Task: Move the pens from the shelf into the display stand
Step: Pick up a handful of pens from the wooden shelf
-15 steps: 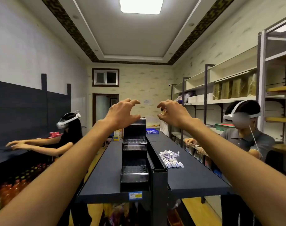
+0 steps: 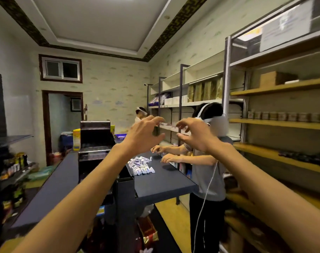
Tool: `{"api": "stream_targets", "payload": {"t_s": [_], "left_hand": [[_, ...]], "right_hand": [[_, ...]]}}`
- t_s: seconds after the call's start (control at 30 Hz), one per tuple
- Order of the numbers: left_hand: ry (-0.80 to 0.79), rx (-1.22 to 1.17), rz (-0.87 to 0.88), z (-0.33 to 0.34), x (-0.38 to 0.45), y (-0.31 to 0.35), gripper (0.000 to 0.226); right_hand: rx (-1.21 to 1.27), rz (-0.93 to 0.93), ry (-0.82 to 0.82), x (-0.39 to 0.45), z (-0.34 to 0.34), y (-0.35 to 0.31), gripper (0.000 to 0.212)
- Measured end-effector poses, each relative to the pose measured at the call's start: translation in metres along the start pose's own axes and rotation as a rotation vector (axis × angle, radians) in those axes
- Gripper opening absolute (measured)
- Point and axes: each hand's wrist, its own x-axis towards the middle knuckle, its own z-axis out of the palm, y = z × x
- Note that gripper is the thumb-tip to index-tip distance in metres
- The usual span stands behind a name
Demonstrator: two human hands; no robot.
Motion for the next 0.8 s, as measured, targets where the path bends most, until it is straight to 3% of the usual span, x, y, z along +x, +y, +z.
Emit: {"api": "stream_targets", "payload": {"t_s": [0.37, 0.8], "left_hand": [[-0.079, -0.166, 0.127, 0.155, 0.054, 0.143, 0.043], [-0.183, -0.4, 0.239, 0.328, 0.127, 0.271, 0.043]], "right_hand": [[-0.124, 0.263, -0.033, -0.117, -0.061, 0.173, 0.035], [-0.27, 0.535, -0.071, -0.198, -0.087, 0.337, 0.037]]}}
